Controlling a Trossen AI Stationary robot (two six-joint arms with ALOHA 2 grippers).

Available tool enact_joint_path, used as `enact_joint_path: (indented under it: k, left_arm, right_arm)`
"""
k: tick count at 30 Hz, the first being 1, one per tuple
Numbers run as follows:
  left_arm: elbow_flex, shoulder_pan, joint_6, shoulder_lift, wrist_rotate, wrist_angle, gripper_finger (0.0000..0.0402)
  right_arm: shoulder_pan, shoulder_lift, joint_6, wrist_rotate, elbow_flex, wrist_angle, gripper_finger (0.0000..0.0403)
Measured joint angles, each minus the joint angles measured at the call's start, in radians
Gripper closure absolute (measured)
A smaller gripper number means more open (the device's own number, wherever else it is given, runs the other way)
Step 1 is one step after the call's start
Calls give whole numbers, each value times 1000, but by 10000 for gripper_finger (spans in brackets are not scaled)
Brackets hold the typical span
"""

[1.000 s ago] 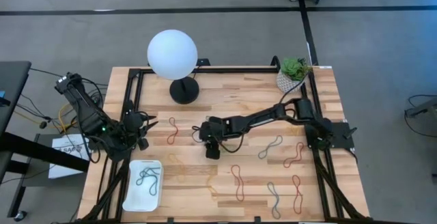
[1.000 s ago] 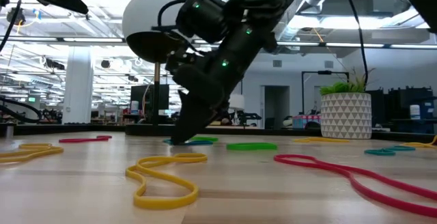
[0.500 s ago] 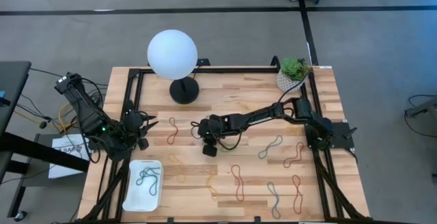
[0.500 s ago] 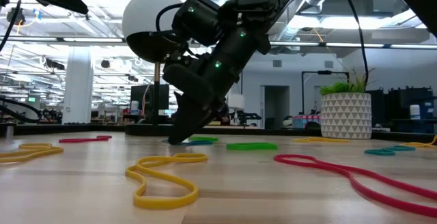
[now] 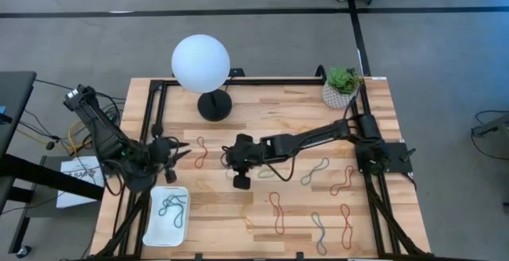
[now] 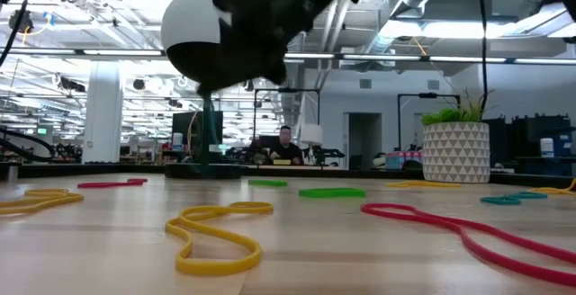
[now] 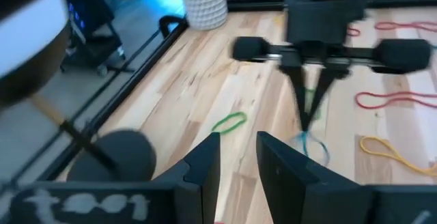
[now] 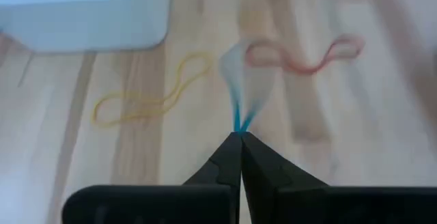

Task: Pick and place items into bin
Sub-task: Put the top left blue rubber band into the white bin

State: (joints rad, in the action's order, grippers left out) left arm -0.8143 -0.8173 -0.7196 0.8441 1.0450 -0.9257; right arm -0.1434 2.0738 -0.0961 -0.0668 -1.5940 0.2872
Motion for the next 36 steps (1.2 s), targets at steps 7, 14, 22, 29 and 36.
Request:
enact_joint_path:
  k: [7, 14, 22, 29, 36]
  left_arm:
    - [0, 3, 168, 121, 64, 137, 315]
    - [0, 76, 172, 238, 28, 190, 294]
    - [0, 138, 233, 323, -51, 242, 234]
    - [0, 162, 341, 337, -122, 349, 198]
    - [0, 207, 385, 337, -123, 350, 196]
  right_arm:
    - [-23, -48, 53, -16, -2, -153, 402]
    - [-19, -42, 54, -13, -2, -196, 402]
    - [-12, -42, 54, -12, -2, -204, 402]
    - [-1, -42, 54, -13, -2, -210, 403]
    - [2, -42, 57, -12, -2, -237, 403]
